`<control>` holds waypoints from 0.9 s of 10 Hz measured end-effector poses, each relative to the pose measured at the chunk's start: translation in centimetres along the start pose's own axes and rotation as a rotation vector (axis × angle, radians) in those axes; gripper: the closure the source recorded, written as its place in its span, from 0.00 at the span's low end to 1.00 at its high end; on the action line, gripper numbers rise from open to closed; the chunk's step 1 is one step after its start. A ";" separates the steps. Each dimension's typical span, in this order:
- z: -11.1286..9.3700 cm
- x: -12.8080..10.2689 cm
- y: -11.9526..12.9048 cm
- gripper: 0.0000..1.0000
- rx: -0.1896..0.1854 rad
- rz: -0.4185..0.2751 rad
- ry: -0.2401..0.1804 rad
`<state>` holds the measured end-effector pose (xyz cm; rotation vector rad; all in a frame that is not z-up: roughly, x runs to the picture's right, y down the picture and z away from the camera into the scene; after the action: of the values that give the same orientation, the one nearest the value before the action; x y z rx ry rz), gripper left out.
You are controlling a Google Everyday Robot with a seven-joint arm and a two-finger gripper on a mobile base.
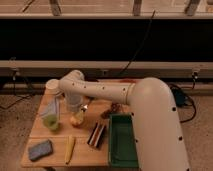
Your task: Place apple in paper cup
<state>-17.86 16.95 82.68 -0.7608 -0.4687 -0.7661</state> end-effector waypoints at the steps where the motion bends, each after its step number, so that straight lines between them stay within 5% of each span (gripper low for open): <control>1: 0.3 -0.1 0.0 0.35 -0.007 -0.005 0.000; 7: 1.6 0.1 -0.1 0.37 -0.042 -0.011 0.045; 9: 1.7 0.4 0.0 0.54 -0.047 -0.006 0.059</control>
<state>-17.76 18.08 84.03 -0.7788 -0.4016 -0.8054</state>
